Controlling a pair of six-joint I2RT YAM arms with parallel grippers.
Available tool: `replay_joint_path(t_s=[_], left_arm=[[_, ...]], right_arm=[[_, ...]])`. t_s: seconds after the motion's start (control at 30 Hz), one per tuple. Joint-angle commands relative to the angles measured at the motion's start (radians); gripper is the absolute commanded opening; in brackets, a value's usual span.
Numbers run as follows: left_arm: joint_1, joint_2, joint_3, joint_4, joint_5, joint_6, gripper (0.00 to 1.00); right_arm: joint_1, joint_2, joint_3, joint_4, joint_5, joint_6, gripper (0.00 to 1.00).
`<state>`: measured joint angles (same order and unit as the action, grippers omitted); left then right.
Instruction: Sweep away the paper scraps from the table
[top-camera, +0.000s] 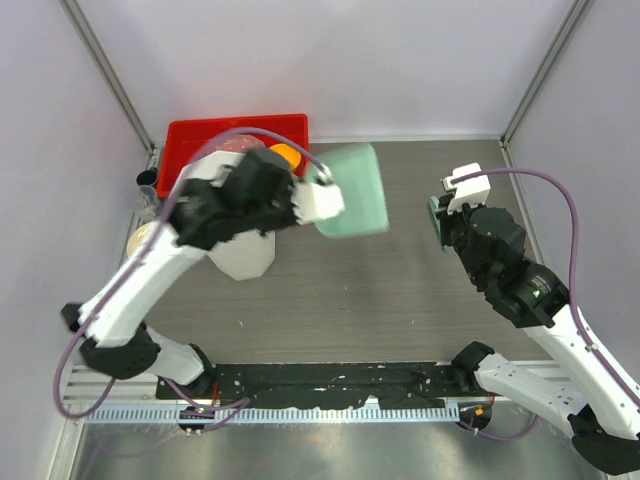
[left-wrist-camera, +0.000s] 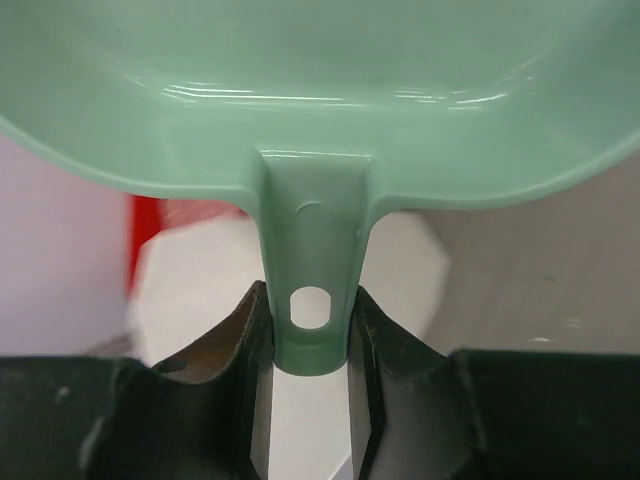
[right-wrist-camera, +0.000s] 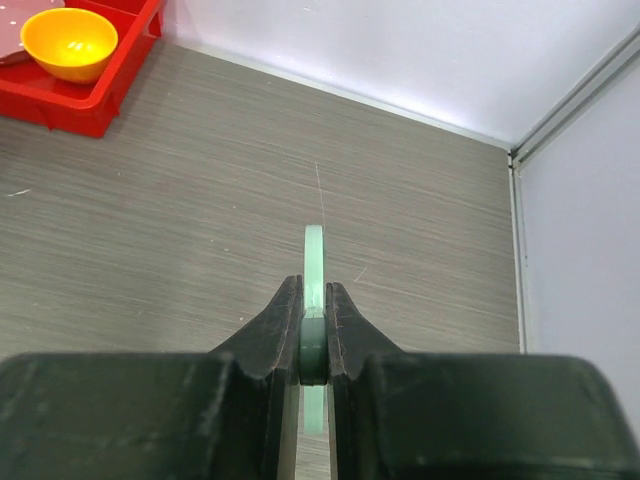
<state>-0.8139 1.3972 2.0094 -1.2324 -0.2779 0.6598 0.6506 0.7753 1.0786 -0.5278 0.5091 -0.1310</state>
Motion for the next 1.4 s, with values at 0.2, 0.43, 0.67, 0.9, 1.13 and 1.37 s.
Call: replay_joint_path(t_s=[0.2,0.43,0.67,0.9,1.13,1.37], left_arm=[[-0.149,0.242,-0.428,-0.009,0.525,-0.305,0.0],[-0.153,0.417,-0.563,0.189,0.329,-0.352,0.0],[-0.111,0.572,-0.575,0.272,0.165,-0.325,0.0],[-0.05,0.602,-0.557,0.249,0.178,-0.322,0.14],[-0.054,0.427,-0.56,0.246,0.275,-0.246,0.96],[-0.048,0.135,-0.445,0.093,0.519,-0.164,1.0]], right_arm=[[0.0,0.005,0.067,-0.029,0.161,0.025,0.01],[0.0,0.027,0.044,-0.012,0.123,-0.01,0.01],[0.0,0.036,0.041,-0.006,0.111,-0.019,0.01],[0.0,0.005,0.026,-0.011,0.094,-0.05,0.01],[0.0,0.005,-0.002,-0.008,-0.044,-0.113,0.01],[0.001,0.056,-0.04,0.028,-0.055,-0.117,0.01]])
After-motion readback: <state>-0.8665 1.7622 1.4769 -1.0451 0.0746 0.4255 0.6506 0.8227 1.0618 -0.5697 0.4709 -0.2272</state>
